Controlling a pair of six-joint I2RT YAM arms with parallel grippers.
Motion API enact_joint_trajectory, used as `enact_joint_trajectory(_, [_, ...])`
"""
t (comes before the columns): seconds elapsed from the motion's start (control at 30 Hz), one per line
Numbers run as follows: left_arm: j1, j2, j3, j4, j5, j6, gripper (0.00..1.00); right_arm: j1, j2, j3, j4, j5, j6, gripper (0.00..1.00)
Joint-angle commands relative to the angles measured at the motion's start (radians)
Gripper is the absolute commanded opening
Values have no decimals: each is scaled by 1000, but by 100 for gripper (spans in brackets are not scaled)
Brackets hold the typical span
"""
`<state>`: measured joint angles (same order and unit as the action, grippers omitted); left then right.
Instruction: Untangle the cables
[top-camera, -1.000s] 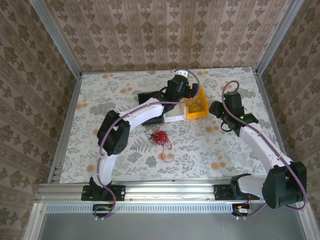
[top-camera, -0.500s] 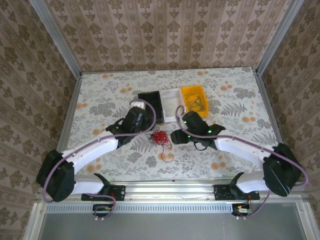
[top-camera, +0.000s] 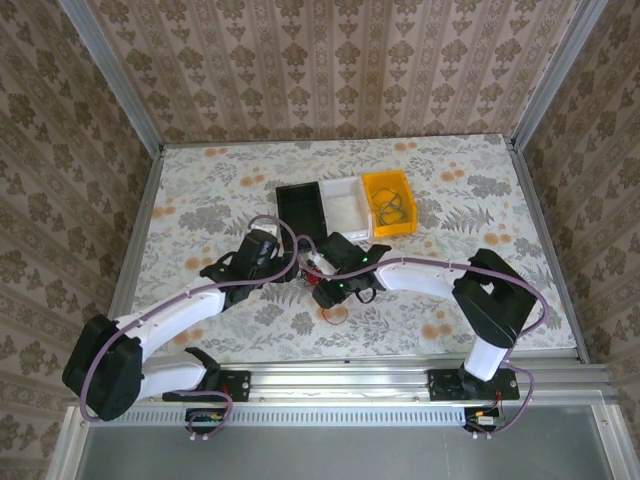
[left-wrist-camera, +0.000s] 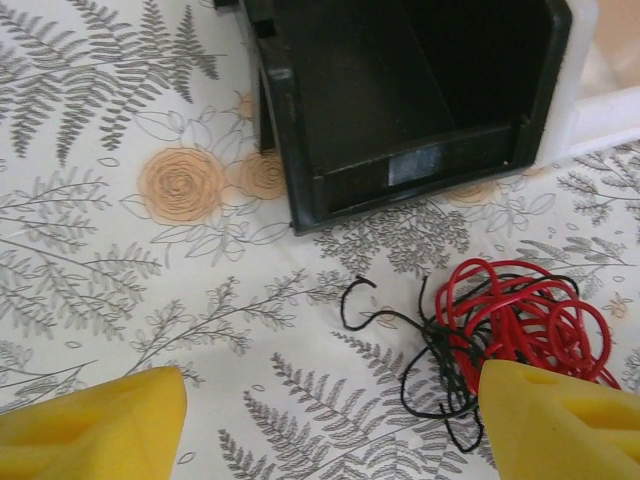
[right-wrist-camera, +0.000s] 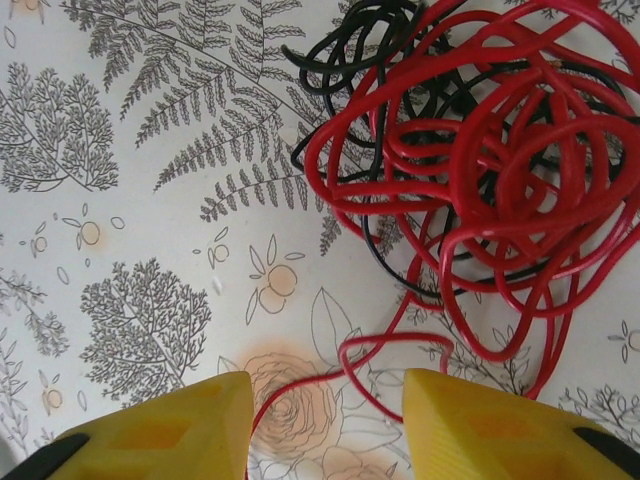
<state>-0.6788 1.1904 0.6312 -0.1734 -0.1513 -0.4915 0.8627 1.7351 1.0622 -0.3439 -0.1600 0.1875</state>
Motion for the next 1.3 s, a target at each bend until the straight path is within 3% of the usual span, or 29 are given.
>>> enact_joint_trajectory(0.0, [2,25,-3,27,65,31,76,-3,41,46,-10,35,-15,40])
enact_joint_trajectory(0.03, [-1,32,-2,33,79,37,76,-3,51,54,-13,40,-14,36])
enact_joint_trajectory(0.1, [-6,54,2,44,111,53,75,-9,59,62,-10,40,-9,19])
enact_joint_trajectory(0.2, [-16,105,22,60,160,78,71,-18,27,38,9,31,-1,8])
enact_joint_trajectory(0.43, [-39,281,97,86,229,106,60,-59,-43,-30,58,-21,28,6])
enact_joint_trajectory(0.57, [-40,374,140,71,241,121,47,-99,-85,-67,79,-30,62,3])
enact_joint_trajectory(0.73, [-45,469,176,22,222,121,17,-229,-198,-159,150,-37,204,0])
enact_joint_trajectory(0.87, [-54,502,182,6,176,115,1,-350,-306,-264,240,-2,384,0])
enact_joint_trajectory(1.03, [-55,494,162,-22,84,71,0,-460,-442,-336,159,231,601,0])
enact_joint_trajectory(1.27, [-47,425,89,0,53,41,0,-574,-586,-340,-33,435,707,0])
